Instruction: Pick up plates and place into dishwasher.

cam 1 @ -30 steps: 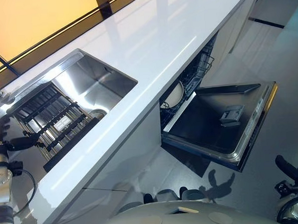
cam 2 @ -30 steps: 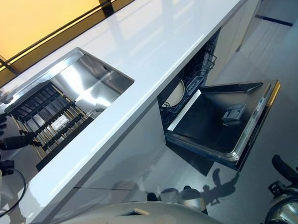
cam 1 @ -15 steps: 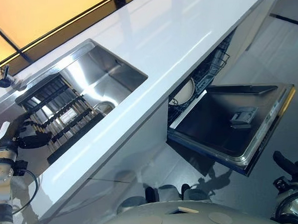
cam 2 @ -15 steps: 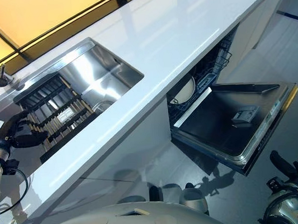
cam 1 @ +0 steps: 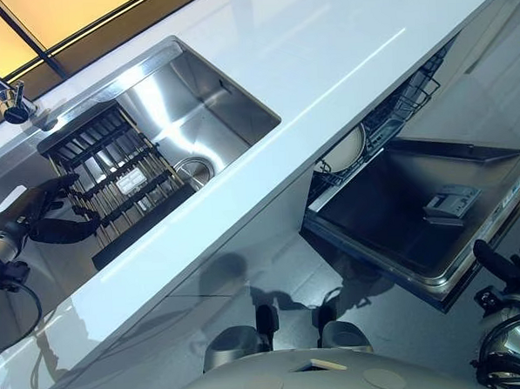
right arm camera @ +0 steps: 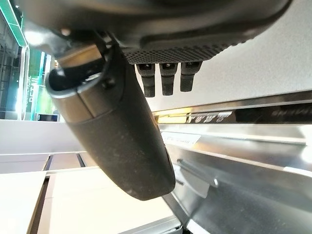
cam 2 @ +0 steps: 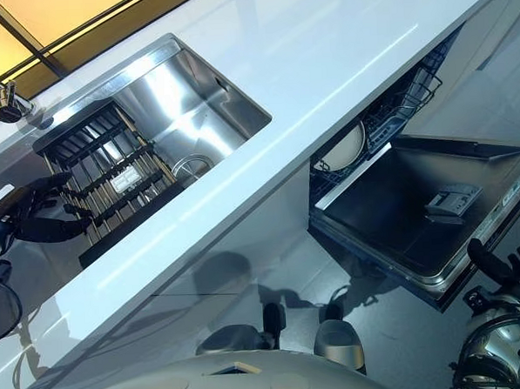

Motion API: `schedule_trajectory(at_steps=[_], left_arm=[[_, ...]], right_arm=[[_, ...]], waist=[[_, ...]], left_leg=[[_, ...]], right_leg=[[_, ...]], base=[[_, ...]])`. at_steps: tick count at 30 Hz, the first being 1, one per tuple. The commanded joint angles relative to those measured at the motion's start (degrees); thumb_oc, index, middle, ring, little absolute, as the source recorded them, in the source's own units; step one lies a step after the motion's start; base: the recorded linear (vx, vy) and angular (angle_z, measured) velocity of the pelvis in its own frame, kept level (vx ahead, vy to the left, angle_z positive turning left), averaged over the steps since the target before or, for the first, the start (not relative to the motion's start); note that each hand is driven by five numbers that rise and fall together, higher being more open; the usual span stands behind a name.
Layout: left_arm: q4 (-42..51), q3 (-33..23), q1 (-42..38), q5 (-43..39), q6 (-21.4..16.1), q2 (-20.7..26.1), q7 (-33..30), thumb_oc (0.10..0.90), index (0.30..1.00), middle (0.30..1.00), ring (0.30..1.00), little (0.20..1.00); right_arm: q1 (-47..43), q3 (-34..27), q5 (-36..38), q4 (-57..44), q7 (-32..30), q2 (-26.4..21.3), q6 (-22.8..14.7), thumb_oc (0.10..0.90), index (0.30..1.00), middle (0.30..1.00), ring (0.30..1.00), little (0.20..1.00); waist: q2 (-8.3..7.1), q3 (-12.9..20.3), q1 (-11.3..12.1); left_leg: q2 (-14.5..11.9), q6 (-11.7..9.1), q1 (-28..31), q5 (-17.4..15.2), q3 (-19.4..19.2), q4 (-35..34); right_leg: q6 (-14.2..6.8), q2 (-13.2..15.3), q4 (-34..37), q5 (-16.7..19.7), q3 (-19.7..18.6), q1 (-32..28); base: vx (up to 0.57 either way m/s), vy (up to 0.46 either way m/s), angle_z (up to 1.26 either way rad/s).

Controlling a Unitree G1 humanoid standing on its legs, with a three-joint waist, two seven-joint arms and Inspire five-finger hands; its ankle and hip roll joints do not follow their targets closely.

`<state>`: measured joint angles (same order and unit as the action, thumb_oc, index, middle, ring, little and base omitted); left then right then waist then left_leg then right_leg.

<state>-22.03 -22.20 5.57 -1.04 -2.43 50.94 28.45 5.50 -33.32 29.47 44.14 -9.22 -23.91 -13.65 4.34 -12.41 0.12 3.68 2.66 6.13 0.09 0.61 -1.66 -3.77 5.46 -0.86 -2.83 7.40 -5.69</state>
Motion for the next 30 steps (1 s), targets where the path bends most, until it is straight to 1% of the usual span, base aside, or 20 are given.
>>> schedule_trajectory(at_steps=[1,3,4,6,7,8,11,12,14,16,17,18,20,21,23,24,25,26,28,30], left_arm=[[4.35,6.81,8.73,0.66,0.43,0.34,4.06,0.800,0.900,0.900,0.900,0.900],[3.20,4.82,8.72,-3.10,-0.62,-0.64,-5.42,0.800,0.900,0.900,0.900,0.900],[2.22,3.77,8.35,-2.96,-1.41,-1.94,-8.41,0.800,0.900,0.900,0.900,0.900],[-0.04,0.16,8.01,-4.43,-5.71,-6.76,-17.26,0.800,0.900,0.900,0.900,0.900],[-0.68,-1.20,8.46,-4.89,-7.46,-8.15,-18.13,0.800,0.900,0.900,0.900,0.900],[-0.71,-2.54,9.32,-5.14,-10.28,-10.28,-20.08,0.800,0.900,0.900,0.900,0.900],[-0.92,-3.58,9.68,-7.44,-15.37,-13.16,-25.76,0.800,0.900,0.900,0.900,0.900],[-0.15,-4.47,9.17,-11.95,-18.12,-15.11,-29.65,0.800,0.900,0.900,0.900,0.900],[0.84,-5.49,8.64,-15.42,-23.23,-17.12,-34.33,0.800,0.900,0.900,0.900,0.900],[2.92,-7.73,7.85,-19.00,-31.32,-20.03,-42.58,0.800,0.900,0.900,0.900,0.900],[3.91,-9.23,7.30,-18.31,-37.06,-21.99,-48.91,0.800,0.900,0.900,0.900,0.900],[4.41,-10.98,7.05,-18.30,-40.12,-23.54,-52.17,0.800,0.900,0.900,0.900,0.900],[4.56,-12.60,6.41,-17.40,-42.72,-25.37,-57.51,0.800,0.900,0.900,0.900,0.900],[4.58,-13.01,6.08,-17.06,-43.26,-25.82,-59.15,0.800,0.900,0.900,0.900,0.900],[4.26,-13.95,5.48,-13.65,-43.42,-26.48,-63.54,0.800,0.900,0.900,0.900,0.900],[4.19,-14.49,5.43,-11.14,-42.49,-26.39,-65.33,0.800,0.900,0.900,0.900,0.900],[4.10,-14.51,5.43,-10.61,-42.33,-26.28,-66.07,0.800,0.900,0.900,0.900,0.900],[3.14,-14.79,5.62,-8.84,-41.98,-25.72,-68.76,0.800,0.900,0.900,0.900,0.900],[1.92,-15.21,6.01,-7.12,-41.82,-25.08,-70.63,0.800,0.900,0.900,0.900,0.900],[0.33,-16.09,6.91,-5.47,-41.03,-24.06,-70.94,0.800,0.900,0.900,0.900,0.900]], right_arm=[[1.18,-1.12,1.78,-5.60,-0.66,-7.91,-4.09,0.800,0.900,0.900,0.900,0.900],[1.64,-1.01,1.60,-6.51,-0.99,-7.33,-3.90,0.800,0.900,0.900,0.900,0.900],[1.86,-0.98,1.57,-6.72,-1.11,-6.89,-4.06,0.800,0.900,0.900,0.900,0.900],[2.58,-1.74,1.33,-6.41,-0.70,-5.35,-5.02,0.800,0.900,0.900,0.900,0.900],[2.74,-2.14,1.33,-6.22,-0.45,-5.06,-5.16,0.800,0.900,0.900,0.900,0.900],[3.14,-2.57,1.30,-6.37,-0.34,-4.49,-5.44,0.800,0.900,0.900,0.900,0.900],[3.42,-2.40,1.15,-6.89,-0.63,-3.87,-5.25,0.800,0.900,0.900,0.900,0.900],[3.46,-2.09,0.95,-7.22,-0.81,-3.40,-4.99,0.800,0.900,0.900,0.900,0.900],[3.59,-1.82,0.87,-7.20,-0.71,-2.77,-5.19,0.800,0.900,0.900,0.900,0.900],[3.86,-1.35,0.81,-6.78,-0.66,-1.57,-5.89,0.800,0.900,0.900,0.900,0.900],[4.10,-0.83,0.46,-6.42,-0.76,-0.67,-6.53,0.800,0.900,0.900,0.900,0.900],[4.43,-0.33,0.25,-6.02,-0.84,0.14,-7.28,0.800,0.900,0.900,0.900,0.900],[4.77,0.52,-0.35,-6.21,-1.53,1.28,-7.60,0.800,0.900,0.900,0.900,0.900],[4.85,0.72,-0.44,-6.18,-1.66,1.51,-7.61,0.800,0.900,0.900,0.900,0.900],[5.17,1.49,-0.90,-6.31,-2.21,2.30,-7.87,0.800,0.900,0.900,0.900,0.900],[5.48,1.79,-1.11,-6.51,-2.37,2.63,-7.95,0.800,0.900,0.900,0.900,0.900],[5.61,1.89,-1.16,-6.63,-2.38,2.72,-7.99,0.800,0.900,0.900,0.900,0.900],[6.01,1.87,-1.41,-7.07,-2.14,2.78,-7.78,0.800,0.900,0.900,0.900,0.900],[6.44,1.95,-1.32,-7.51,-1.94,2.61,-7.60,0.800,0.900,0.900,0.900,0.900],[6.82,1.88,-1.44,-7.83,-1.56,2.57,-7.64,0.800,0.900,0.900,0.900,0.900]], waist=[[0.22,0.71,1.37],[0.05,0.91,1.46],[-0.10,0.98,1.44],[-0.64,1.29,1.70],[-0.77,1.34,1.83],[-1.00,1.30,1.99],[-1.30,1.27,2.06],[-1.52,1.30,2.12],[-1.77,1.39,2.17],[-2.30,1.66,2.31],[-2.66,1.92,2.37],[-2.99,2.33,2.44],[-3.42,3.04,2.34],[-3.52,3.25,2.30],[-3.65,3.89,1.96],[-3.64,4.16,1.78],[-3.61,4.24,1.67],[-3.47,4.57,1.28],[-3.22,4.71,0.93],[-2.72,4.88,0.59]], left_leg=[[2.20,3.02,-5.01,-4.16,-0.99,8.07],[2.25,2.90,-4.66,-3.90,-0.61,7.17],[2.29,2.85,-4.48,-3.78,-0.51,6.71],[2.28,2.52,-4.17,-3.39,-0.34,5.55],[2.20,2.37,-4.04,-3.23,-0.23,5.19],[2.09,2.11,-4.08,-2.94,-0.16,5.02],[2.00,1.91,-4.25,-2.71,-0.13,5.00],[1.94,1.78,-4.19,-2.61,-0.02,4.80],[1.90,1.76,-3.95,-2.57,0.06,4.44],[1.81,1.71,-3.44,-2.48,0.13,3.74],[1.72,1.60,-3.03,-2.38,0.23,3.21],[1.57,1.46,-2.69,-2.23,0.24,2.63],[1.38,1.15,-2.20,-1.86,0.26,1.79],[1.31,1.06,-2.04,-1.78,0.28,1.57],[1.16,0.83,-1.50,-1.57,0.28,0.79],[1.07,0.72,-1.23,-1.52,0.25,0.55],[1.07,0.70,-1.13,-1.52,0.24,0.43],[1.09,0.61,-0.96,-1.49,0.12,0.25],[1.16,0.57,-0.83,-1.59,0.01,0.30],[1.27,0.52,-0.67,-1.88,-0.05,0.44]], right_leg=[[-0.30,-3.63,-7.22,0.69,0.97,7.84],[-0.29,-3.80,-6.84,0.53,1.14,7.65],[-0.23,-3.86,-6.62,0.42,1.28,7.54],[-0.06,-3.95,-5.76,0.34,1.61,7.26],[-0.02,-3.97,-5.63,0.33,1.79,7.21],[0.10,-3.91,-5.60,0.28,1.95,7.15],[0.37,-3.87,-5.79,-0.01,1.95,7.11],[0.57,-3.88,-5.96,-0.28,1.98,7.09],[0.75,-3.92,-5.95,-0.54,1.99,6.91],[0.95,-3.94,-5.84,-0.80,2.19,6.48],[1.06,-3.93,-5.78,-0.95,2.38,6.19],[1.09,-3.92,-5.66,-1.06,2.51,5.91],[1.14,-3.94,-5.51,-1.26,2.72,5.44],[1.17,-3.94,-5.52,-1.33,2.77,5.33],[1.25,-4.02,-5.53,-1.67,2.78,4.93],[1.33,-4.02,-5.65,-1.84,2.83,4.81],[1.33,-4.01,-5.66,-1.91,2.83,4.76],[1.39,-4.01,-5.63,-2.02,2.81,4.65],[1.43,-3.90,-5.68,-2.17,2.71,4.55],[1.50,-3.79,-5.83,-2.55,2.46,4.42]], base=[[-0.04,-0.035,0.05],[-0.03,-0.030,0.05],[0.00,0.000,0.00],[-0.03,-0.025,0.04],[-0.02,-0.018,0.07],[-0.01,-0.007,0.06],[0.00,0.001,0.01],[0.00,0.000,0.00],[0.00,0.000,0.00],[0.01,-0.015,0.01],[0.05,-0.038,0.04],[0.06,-0.039,0.07],[0.06,-0.027,0.06],[0.06,-0.012,0.00],[0.06,-0.003,0.00],[0.04,0.002,0.04],[0.03,0.017,0.07],[0.01,0.031,0.05],[0.01,0.037,0.02],[0.00,0.045,0.01]])
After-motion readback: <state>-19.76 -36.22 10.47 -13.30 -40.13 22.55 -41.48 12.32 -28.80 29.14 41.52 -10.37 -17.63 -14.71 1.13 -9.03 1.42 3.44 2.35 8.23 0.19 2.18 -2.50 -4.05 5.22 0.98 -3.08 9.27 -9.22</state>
